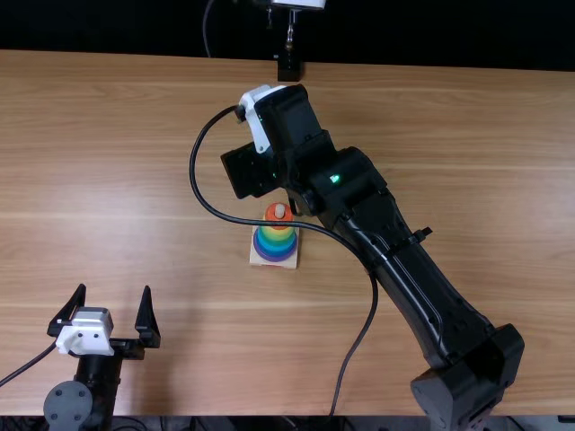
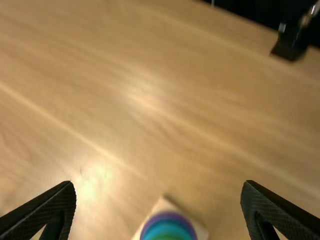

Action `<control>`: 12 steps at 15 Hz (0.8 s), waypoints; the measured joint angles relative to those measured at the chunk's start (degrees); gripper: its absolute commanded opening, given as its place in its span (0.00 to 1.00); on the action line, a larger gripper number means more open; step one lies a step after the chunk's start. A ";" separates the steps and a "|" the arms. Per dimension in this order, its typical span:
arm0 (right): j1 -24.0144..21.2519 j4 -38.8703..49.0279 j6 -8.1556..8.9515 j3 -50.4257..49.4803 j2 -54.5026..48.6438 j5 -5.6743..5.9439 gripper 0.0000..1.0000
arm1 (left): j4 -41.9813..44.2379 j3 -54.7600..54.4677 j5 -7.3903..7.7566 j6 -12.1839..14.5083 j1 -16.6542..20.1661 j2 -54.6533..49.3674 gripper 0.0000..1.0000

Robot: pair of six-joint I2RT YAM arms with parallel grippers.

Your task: Build the Hanoi tower: stack the rings onto the peg from bottom to top in this color order: purple, dark blue, light blue, dark green, light green, yellow, orange.

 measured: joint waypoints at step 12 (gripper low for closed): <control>-22.36 50.93 -0.04 -58.25 -58.18 7.21 1.00 | 0.00 0.00 0.00 0.00 0.00 0.00 1.00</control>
